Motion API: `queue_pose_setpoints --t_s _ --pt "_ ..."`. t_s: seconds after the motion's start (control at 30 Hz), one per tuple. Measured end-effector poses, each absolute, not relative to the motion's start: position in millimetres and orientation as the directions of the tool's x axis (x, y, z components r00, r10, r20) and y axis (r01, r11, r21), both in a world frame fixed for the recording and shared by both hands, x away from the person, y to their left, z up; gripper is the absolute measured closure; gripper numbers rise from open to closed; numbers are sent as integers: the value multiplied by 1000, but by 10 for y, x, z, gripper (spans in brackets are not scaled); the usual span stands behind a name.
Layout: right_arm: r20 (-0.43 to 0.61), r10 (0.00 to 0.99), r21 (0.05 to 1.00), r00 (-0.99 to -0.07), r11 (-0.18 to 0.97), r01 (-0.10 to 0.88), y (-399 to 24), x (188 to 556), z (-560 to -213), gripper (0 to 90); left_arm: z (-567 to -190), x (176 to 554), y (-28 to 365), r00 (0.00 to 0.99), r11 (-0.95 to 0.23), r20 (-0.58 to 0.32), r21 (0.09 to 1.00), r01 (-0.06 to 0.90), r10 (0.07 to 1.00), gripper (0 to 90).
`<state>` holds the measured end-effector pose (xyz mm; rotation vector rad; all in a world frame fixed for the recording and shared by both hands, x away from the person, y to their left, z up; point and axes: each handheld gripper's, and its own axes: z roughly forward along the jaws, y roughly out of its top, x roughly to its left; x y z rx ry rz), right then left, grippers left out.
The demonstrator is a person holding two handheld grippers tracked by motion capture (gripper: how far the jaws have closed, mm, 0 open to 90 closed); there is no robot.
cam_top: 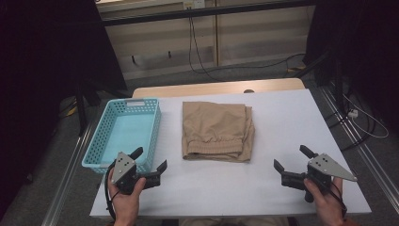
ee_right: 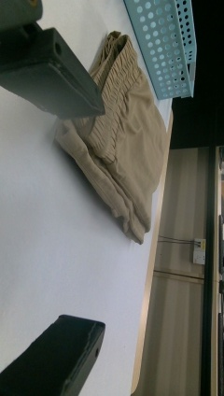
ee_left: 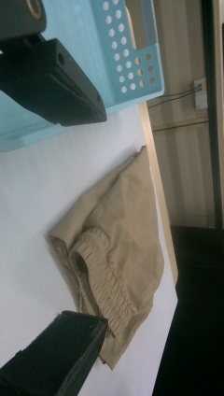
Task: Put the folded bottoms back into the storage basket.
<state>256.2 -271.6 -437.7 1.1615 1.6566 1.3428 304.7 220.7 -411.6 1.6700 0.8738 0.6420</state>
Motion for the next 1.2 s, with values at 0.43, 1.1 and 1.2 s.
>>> queue_pose_setpoints --t_s 0.43,1.1,1.2 --pt "27 926 975 -376 58 212 -2726 2572 -4399 1 -4090 3102 2107 592 -188 -11 943 273 806 40" --pt "13 917 972 -399 82 221 -2679 2564 -4400 1 -4036 3198 1876 645 -242 -24 916 320 764 95" --pt "9 916 971 -401 88 222 -2663 2569 -4400 1 -4056 3226 1821 646 -258 -28 903 344 763 127"
